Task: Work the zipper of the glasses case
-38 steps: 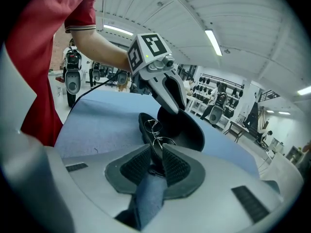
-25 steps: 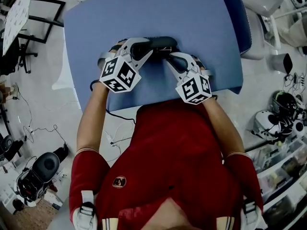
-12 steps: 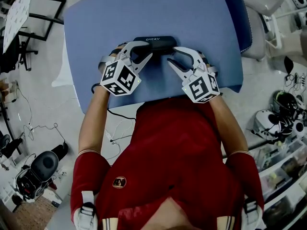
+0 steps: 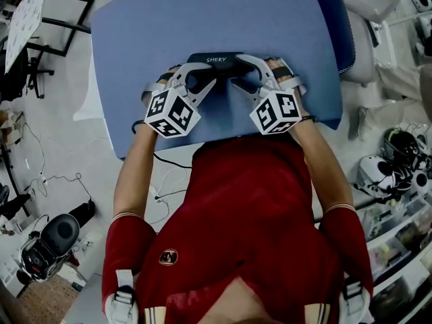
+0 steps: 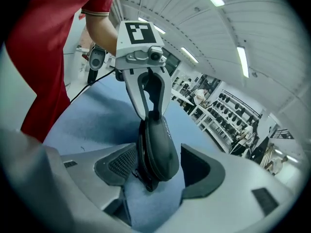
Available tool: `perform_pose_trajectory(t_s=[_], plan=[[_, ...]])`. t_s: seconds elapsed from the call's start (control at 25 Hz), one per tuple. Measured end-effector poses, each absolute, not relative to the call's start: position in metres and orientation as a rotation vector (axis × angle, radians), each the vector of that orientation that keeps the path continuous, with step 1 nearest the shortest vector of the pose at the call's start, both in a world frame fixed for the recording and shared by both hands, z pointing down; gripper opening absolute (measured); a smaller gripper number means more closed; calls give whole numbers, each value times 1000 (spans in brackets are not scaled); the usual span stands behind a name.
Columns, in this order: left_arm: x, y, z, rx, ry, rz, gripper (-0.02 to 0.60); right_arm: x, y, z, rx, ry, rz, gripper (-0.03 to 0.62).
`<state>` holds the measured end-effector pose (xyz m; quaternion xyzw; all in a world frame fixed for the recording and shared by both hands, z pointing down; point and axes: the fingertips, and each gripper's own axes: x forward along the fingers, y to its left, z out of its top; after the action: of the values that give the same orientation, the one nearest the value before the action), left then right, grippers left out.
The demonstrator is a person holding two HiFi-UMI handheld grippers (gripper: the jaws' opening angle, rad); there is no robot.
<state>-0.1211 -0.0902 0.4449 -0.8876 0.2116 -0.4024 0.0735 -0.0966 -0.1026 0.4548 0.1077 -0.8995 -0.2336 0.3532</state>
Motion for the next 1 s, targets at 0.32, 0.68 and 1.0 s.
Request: perform_pose_trajectory(t_s=[0.32,0.68,1.0], plan=[[-121,-82,451,-2679,631,-1227,75,-98,-98,462,247,-2272,-677,195],[-112,-83,449,-2603,670,-1221,142,-98,-91,463,220,-2283,-693,179],[-105,-82,464,-2410,582,-1394,187,-94,-86,460,198,-2300,-702,160]])
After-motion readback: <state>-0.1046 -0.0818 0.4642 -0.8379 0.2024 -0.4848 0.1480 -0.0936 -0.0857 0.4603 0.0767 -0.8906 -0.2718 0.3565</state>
